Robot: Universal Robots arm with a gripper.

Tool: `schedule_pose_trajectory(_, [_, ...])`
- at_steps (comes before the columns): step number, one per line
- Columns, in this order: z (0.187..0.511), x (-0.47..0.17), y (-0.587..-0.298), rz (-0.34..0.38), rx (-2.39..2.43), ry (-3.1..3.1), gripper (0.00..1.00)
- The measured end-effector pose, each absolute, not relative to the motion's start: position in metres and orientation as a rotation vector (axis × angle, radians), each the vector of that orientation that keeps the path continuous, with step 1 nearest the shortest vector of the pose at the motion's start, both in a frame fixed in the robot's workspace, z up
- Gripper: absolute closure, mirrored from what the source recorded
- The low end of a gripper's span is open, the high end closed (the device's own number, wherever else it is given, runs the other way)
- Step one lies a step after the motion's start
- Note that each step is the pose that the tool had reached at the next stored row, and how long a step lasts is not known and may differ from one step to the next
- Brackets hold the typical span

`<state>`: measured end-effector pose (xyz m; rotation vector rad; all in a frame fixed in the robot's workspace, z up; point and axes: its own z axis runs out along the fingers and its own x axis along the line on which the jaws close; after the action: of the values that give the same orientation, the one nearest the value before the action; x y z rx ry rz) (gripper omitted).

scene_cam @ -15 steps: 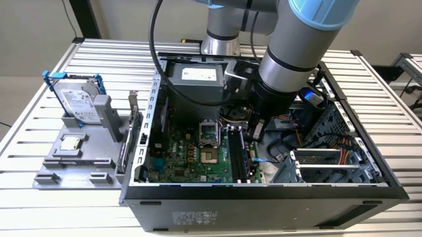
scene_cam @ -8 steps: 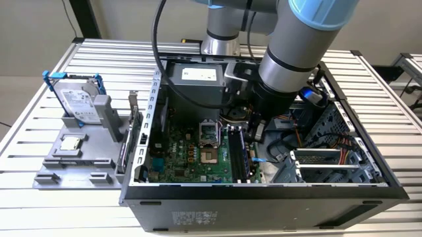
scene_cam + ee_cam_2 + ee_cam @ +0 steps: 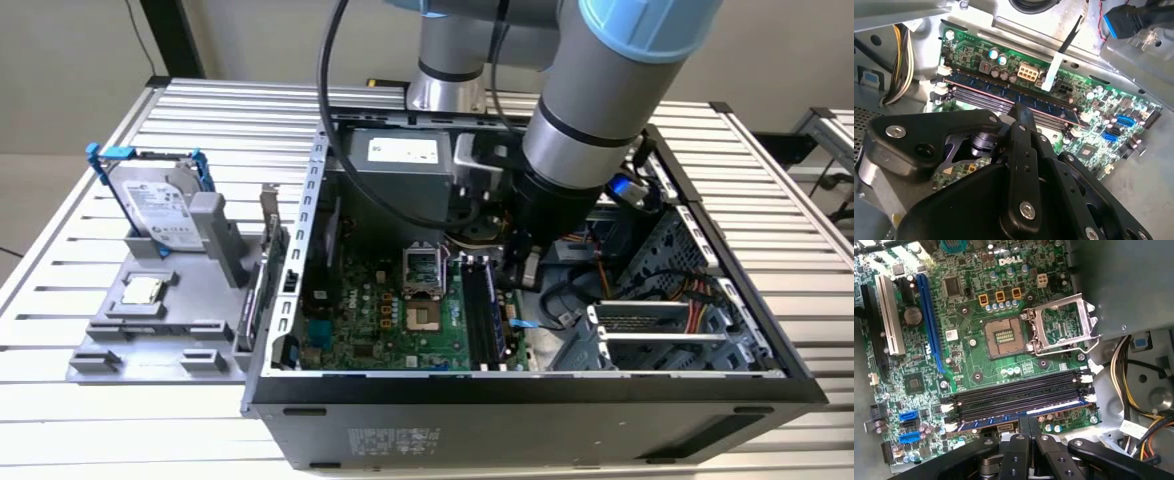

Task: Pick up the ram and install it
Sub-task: 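Press down the ram until it locks into place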

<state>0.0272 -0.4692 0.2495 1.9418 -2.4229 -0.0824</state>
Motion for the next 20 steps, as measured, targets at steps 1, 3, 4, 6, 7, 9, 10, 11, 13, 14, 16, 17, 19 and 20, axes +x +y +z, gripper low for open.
schedule_pose_trajectory(1, [0.249, 0.027, -0.469, -0.082, 1.949, -2.418, 1.00])
schedule_pose_trajectory(3, [0.249, 0.027, -0.469, -0.080, 1.961, -2.410, 1.00])
schedule_pose_trajectory(4, [0.249, 0.027, -0.469, -0.079, 1.967, -2.407, 1.00])
schedule_pose_trajectory(6, [0.247, 0.027, -0.469, -0.077, 1.981, -2.396, 1.00])
schedule_pose_trajectory(7, [0.245, 0.027, -0.469, -0.076, 1.991, -2.388, 1.00])
schedule_pose_trajectory(9, [0.242, 0.026, -0.467, -0.074, 2.007, -2.375, 1.00])
schedule_pose_trajectory(10, [0.241, 0.026, -0.466, -0.074, 2.011, -2.372, 1.00])
schedule_pose_trajectory(11, [0.239, 0.025, -0.466, -0.073, 2.012, -2.371, 1.00])
schedule_pose_trajectory(13, [0.237, 0.025, -0.465, -0.073, 2.013, -2.370, 1.00])
schedule_pose_trajectory(14, [0.236, 0.025, -0.465, -0.073, 2.013, -2.370, 1.00])
schedule_pose_trajectory(16, [0.234, 0.024, -0.465, -0.073, 2.013, -2.369, 1.00])
schedule_pose_trajectory(17, [0.234, 0.024, -0.465, -0.073, 2.013, -2.369, 1.00])
schedule_pose_trajectory(19, [0.233, 0.024, -0.465, -0.073, 2.014, -2.369, 1.00])
schedule_pose_trajectory(20, [0.233, 0.024, -0.465, -0.073, 2.014, -2.369, 1.00])
